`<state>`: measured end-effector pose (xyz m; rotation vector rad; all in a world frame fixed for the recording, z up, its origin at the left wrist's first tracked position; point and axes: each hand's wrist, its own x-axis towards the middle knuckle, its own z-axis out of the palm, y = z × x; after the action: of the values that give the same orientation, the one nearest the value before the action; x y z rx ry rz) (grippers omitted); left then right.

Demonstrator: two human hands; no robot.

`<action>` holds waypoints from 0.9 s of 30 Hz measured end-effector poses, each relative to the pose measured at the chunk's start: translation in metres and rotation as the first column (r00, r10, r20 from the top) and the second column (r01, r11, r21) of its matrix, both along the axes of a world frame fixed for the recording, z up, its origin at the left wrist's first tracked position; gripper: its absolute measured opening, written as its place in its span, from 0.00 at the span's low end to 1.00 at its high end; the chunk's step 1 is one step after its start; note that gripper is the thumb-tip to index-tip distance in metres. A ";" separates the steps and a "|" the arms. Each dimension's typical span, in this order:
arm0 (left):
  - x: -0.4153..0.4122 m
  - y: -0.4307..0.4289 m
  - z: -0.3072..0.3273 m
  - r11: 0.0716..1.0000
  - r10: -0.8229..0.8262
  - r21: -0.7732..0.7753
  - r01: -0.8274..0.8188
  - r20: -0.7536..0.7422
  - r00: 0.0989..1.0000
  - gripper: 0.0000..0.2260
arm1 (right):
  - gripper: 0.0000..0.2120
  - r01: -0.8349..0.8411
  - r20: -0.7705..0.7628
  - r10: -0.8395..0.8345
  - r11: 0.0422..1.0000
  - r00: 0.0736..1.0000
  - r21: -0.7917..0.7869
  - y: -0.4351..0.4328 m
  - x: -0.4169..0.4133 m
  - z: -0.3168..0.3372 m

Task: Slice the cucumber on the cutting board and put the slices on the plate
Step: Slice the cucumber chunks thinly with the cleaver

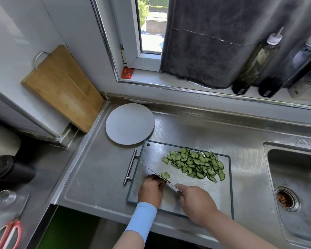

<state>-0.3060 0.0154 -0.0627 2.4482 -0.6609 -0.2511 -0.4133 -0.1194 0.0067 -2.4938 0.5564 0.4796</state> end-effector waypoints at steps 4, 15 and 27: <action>-0.001 -0.001 0.009 0.998 -0.049 0.044 0.046 0.066 0.997 0.10 | 0.10 -0.010 0.001 0.010 0.999 1.000 -0.042 -0.002 -0.015 0.004; 0.000 0.000 0.003 1.000 -0.001 -0.011 0.001 0.054 0.999 0.11 | 0.07 -0.012 -0.024 0.011 0.999 1.000 -0.034 -0.004 -0.018 0.010; -0.001 0.000 -0.004 1.000 -0.016 0.010 0.016 0.032 0.999 0.11 | 0.16 -0.023 -0.043 0.023 1.000 0.999 0.001 0.006 0.018 -0.001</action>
<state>-0.3067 0.0158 -0.0662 2.4619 -0.6954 -0.2219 -0.3953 -0.1130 0.0055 -2.4972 0.5446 0.5431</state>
